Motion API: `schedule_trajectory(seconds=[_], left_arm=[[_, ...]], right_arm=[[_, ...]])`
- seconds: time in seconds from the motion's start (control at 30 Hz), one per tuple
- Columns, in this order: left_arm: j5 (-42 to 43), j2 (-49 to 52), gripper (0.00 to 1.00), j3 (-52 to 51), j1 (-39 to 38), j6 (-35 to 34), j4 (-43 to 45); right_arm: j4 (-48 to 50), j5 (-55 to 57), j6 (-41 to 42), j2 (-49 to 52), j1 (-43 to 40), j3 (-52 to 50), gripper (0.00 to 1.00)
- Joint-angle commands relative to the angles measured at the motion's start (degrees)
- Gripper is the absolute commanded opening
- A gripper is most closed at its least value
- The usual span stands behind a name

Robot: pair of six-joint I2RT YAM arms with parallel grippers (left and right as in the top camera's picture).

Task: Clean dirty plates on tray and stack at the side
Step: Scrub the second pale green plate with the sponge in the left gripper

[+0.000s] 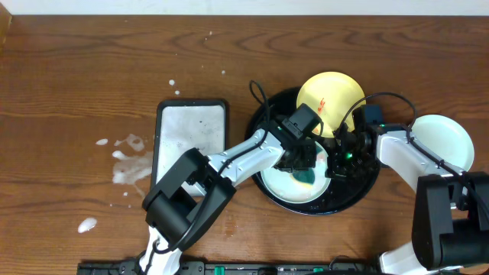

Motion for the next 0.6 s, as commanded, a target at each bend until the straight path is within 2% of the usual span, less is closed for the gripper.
schedule_trajectory(seconds=[0.0, 0.13, 0.33, 0.43, 0.57], left_arm=[[7.8, 1.6, 0.08, -1.6, -2.4, -1.3, -0.5], [4.8, 1.6, 0.09, -2.4, -2.4, 1.9, -4.6], [-20.5, 1.6, 0.08, -2.4, 0.5, 2.4, -17.0], [-30.4, 1.6, 0.08, -1.6, 2.1, 2.3, -21.3], [-36.5, 1.6, 0.08, 2.0, 2.9, 2.4, -24.7]], right_arm=[[-0.2, 4.1, 0.2, 1.0, 0.0, -0.5, 0.01], [-0.3, 4.1, 0.2, 1.0, 0.0, -0.5, 0.01], [-0.3, 4.1, 0.2, 1.0, 0.0, -0.5, 0.01], [-0.3, 4.1, 0.2, 1.0, 0.0, -0.5, 0.01], [-0.3, 4.1, 0.2, 1.0, 0.0, -0.5, 0.01]])
